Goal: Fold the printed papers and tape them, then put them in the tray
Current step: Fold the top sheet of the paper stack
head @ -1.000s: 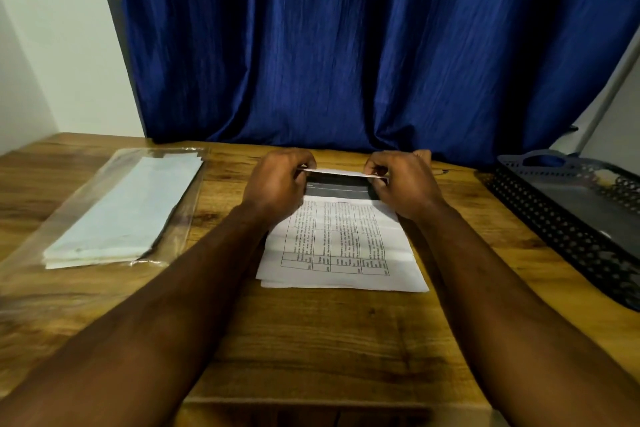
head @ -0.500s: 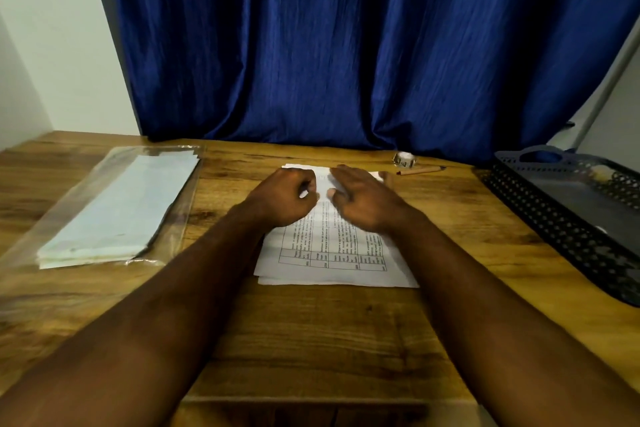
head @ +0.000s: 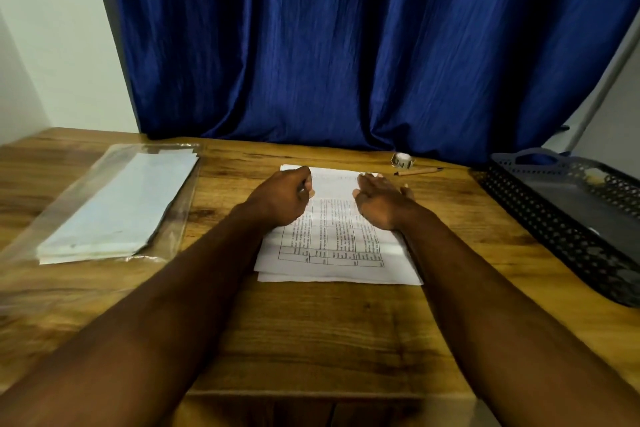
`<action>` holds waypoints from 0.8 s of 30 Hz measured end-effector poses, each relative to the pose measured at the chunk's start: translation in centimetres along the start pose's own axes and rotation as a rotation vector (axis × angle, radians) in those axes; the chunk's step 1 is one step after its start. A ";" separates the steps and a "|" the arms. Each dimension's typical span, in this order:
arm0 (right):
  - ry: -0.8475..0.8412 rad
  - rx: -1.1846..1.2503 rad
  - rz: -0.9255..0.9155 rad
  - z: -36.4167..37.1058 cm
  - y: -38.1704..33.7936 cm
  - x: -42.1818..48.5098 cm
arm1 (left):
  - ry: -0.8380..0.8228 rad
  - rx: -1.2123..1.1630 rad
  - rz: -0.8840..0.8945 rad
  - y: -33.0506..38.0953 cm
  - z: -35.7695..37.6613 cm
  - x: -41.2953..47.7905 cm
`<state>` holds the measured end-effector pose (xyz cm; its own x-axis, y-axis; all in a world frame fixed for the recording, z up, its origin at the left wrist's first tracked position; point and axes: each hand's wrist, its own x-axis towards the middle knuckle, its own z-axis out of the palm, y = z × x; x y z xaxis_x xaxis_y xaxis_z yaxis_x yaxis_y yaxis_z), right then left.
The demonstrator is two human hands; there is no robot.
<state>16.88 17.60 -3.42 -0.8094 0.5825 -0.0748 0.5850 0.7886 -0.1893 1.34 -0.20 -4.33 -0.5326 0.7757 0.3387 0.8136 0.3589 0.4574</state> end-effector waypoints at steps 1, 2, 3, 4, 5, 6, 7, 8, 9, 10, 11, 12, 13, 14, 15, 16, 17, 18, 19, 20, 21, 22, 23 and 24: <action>0.004 -0.008 0.010 0.1 0.1 0.1 | -0.001 -0.002 0.000 -0.1 0.1 0.0; 0.010 -0.014 0.013 0.2 0.0 0.3 | -0.001 -0.007 0.000 -0.2 0.2 0.0; 0.016 -0.018 0.014 0.2 -0.1 0.3 | 0.004 -0.012 0.000 -0.3 0.2 -0.1; 0.022 -0.021 0.016 0.3 -0.2 0.3 | 0.014 -0.014 0.002 -0.3 0.2 -0.2; 0.029 -0.022 0.016 0.3 -0.3 0.3 | 0.029 -0.012 0.007 -0.2 0.1 -0.2; 0.038 -0.019 0.015 0.3 -0.3 0.1 | 0.046 -0.008 0.012 -0.1 -0.2 -0.3; 0.052 -0.012 0.013 0.3 -0.3 -0.1 | 0.058 -0.003 0.009 0.2 -0.5 -0.4; 0.073 -0.003 0.009 0.4 -0.2 -0.3 | 0.066 0.010 0.001 0.5 -0.8 -0.5; 0.096 0.008 0.005 0.4 -0.1 -0.5 | 0.075 0.035 -0.010 0.9 -1.2 -0.6; 0.114 0.021 0.000 0.3 -0.1 -0.7 | 0.085 0.069 -0.033 1.2 -1.8 -0.7; 0.129 0.035 -0.002 0.3 0.0 -0.9 | 0.098 0.105 -0.069 1.6 -2.5 -0.9; 0.144 0.045 -0.004 0.3 0.0 -1.1 | 0.115 0.146 -0.116 1.8 -3.3 -1.2; 0.160 0.055 -0.007 0.3 -0.1 -1.2 | 0.131 0.190 -0.169 1.8 -4.3 -1.5; 0.173 0.069 -0.007 0.2 -0.1 -1.3 | 0.135 0.250 -0.228 1.7 -5.3 -1.8; 0.182 0.076 -0.010 0.1 -0.2 -1.4 | 0.116 0.338 -0.299 1.4 -6.3 -2.2; 0.192 0.073 -0.014 0.0 -0.3 -1.4 | 0.074 0.445 -0.384 0.9 -7.4 -2.7; 0.201 0.059 -0.019 -0.1 -0.2 -1.4 | 0.027 0.536 -0.481 0.6 -8.4 -3.3; 0.207 0.043 -0.021 -0.1 -0.2 -1.3 | -0.016 0.584 -0.577 0.3 -9.4 -3.9; 0.211 0.034 -0.022 -0.2 0.2 -1.2 | -0.062 0.588 -0.646 0.0 -10.0 -4.2; 0.209 0.025 -0.041 -0.2 0.0 -1.1 | -0.097 0.548 -0.701 -0.5 -10.6 -4.7; 0.217 0.007 -0.075 -0.2 -0.4 -0.9 | -0.120 0.483 -0.745 -1.3 -11.3 -5.3; 0.231 -0.014 -0.099 -0.4 -0.2 -0.9 | -0.143 0.427 -0.771 -1.7 -11.2 -5.4; 0.244 -0.032 -0.139 -0.3 -1.0 -0.8 | -0.155 0.406 -0.800 -2.4 -11.5 -6.0; 0.259 -0.052 -0.175 -0.2 -1.9 -0.7 | -0.161 0.407 -0.816 -3.0 -11.7 -6.7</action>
<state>16.32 15.74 -2.85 -0.8621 0.4621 0.2077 0.4448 0.8867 -0.1263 -0.31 -12.51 1.61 -0.9627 0.2540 -0.0938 0.2359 0.9568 0.1699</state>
